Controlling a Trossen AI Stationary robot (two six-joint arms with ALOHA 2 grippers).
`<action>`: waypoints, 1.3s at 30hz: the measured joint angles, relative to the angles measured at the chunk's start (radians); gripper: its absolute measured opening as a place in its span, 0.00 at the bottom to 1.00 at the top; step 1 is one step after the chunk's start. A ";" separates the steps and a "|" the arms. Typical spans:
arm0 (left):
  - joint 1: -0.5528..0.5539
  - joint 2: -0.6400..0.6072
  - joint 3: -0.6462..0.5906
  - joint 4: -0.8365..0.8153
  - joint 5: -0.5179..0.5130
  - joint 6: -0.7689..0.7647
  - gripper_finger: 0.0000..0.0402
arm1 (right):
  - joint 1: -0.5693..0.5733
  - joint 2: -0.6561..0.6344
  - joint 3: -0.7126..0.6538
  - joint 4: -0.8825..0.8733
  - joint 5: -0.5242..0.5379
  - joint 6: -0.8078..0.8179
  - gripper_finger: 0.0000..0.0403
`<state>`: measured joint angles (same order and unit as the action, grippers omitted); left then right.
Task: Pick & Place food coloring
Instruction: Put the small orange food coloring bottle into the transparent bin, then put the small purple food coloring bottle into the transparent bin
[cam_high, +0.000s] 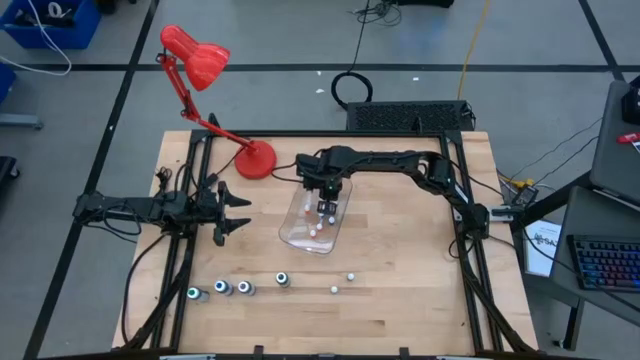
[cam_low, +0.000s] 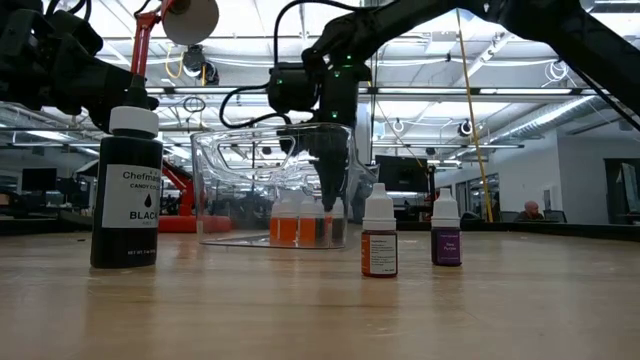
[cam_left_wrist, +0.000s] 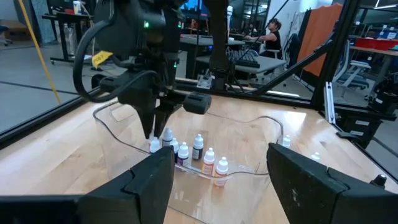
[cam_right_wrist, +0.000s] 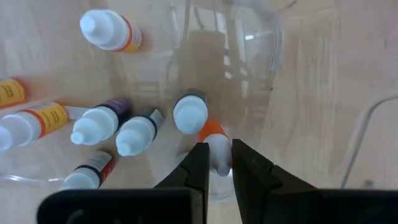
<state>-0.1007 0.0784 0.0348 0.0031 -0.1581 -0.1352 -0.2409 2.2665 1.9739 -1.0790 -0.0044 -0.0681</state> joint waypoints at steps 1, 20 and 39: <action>0.000 0.000 0.000 0.000 0.000 0.000 0.63 | 0.000 0.000 -0.001 0.006 0.000 0.000 0.09; 0.000 0.000 0.000 0.000 0.000 0.000 0.63 | 0.002 -0.048 -0.004 0.013 0.007 0.034 0.25; 0.000 0.000 0.000 0.001 0.000 0.000 0.63 | 0.350 -0.275 -0.005 -0.347 0.047 0.491 0.26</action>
<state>-0.1008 0.0788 0.0347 0.0037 -0.1581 -0.1352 0.1096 1.9919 1.9691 -1.4262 0.0429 0.4231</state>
